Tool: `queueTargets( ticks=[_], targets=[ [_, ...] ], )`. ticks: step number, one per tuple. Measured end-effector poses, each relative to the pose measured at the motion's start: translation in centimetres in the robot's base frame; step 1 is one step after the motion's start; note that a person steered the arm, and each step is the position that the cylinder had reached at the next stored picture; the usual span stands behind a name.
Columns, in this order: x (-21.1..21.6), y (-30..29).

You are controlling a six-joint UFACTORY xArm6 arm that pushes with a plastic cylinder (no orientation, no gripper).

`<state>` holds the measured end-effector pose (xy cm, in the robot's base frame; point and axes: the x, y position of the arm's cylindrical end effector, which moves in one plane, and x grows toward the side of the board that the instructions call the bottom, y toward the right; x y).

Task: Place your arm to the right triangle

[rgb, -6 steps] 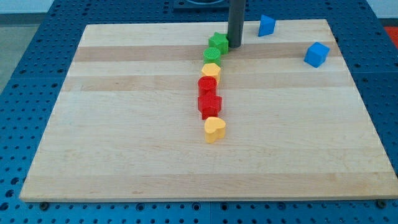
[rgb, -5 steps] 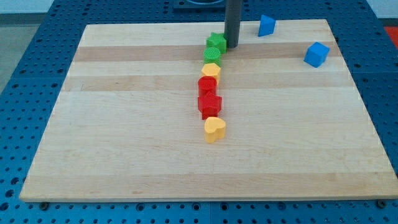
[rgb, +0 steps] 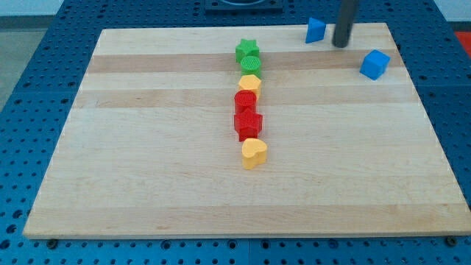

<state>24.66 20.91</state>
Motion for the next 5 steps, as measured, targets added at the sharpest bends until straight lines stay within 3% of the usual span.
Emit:
queueTargets(
  ticks=[1,3,5],
  targets=[
    [0.0,1.1],
    [-4.9,1.0],
    [-4.8,0.4]
  ],
)
